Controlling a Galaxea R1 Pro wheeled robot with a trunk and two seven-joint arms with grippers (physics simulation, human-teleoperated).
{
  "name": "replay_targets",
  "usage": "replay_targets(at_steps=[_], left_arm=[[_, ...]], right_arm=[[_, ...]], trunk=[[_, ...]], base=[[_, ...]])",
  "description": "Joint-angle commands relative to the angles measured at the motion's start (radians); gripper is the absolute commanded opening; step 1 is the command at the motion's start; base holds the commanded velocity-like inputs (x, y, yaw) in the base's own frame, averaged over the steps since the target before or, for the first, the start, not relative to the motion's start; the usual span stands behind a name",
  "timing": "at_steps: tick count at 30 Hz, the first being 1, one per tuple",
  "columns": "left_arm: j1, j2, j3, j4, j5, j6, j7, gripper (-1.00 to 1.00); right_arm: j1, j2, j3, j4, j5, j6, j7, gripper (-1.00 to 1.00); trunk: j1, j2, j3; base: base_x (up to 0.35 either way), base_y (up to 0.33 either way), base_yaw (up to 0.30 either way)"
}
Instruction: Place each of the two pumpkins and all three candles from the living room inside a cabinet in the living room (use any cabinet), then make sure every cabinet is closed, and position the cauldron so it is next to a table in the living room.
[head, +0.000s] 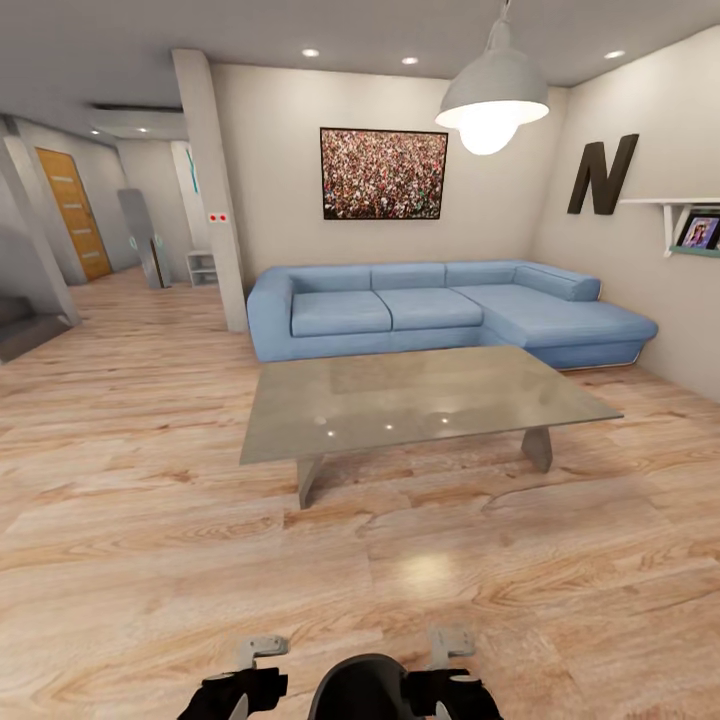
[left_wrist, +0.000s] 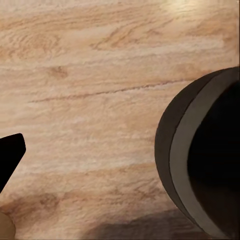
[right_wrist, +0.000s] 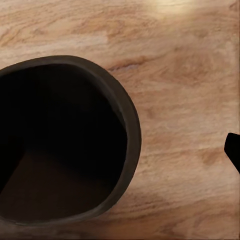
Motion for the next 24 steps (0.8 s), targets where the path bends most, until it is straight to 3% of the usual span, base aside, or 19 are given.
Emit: replay_targets(at_steps=[1,7,14,24], left_arm=[[0.000,-0.002,-0.007,-0.002,0.008,0.005,0.007,1.00],[-0.001,-0.011,-0.023,-0.012,0.007,0.005,0.008,1.00],[-0.002,-0.031,-0.036,-0.044,0.006,0.002,0.006,1.00],[-0.002,-0.033,-0.051,-0.043,0.006,-0.020,0.008,1.00]], right_arm=[[-0.001,-0.001,0.003,0.013,-0.010,-0.002,-0.009,1.00],[-0.001,0.002,0.002,0.109,-0.011,-0.049,-0.011,1.00],[-0.001,0.002,0.002,0.119,-0.011,-0.057,-0.010,1.00],[-0.001,0.003,0.001,0.123,-0.013,-0.079,-0.011,1.00]], trunk=[[0.004,-0.008,-0.004],[0.027,-0.050,-0.023],[0.054,-0.099,-0.045],[0.092,-0.169,-0.076]], base=[[0.000,0.000,0.000],[0.000,0.000,0.000],[0.000,0.000,0.000],[0.000,0.000,0.000]])
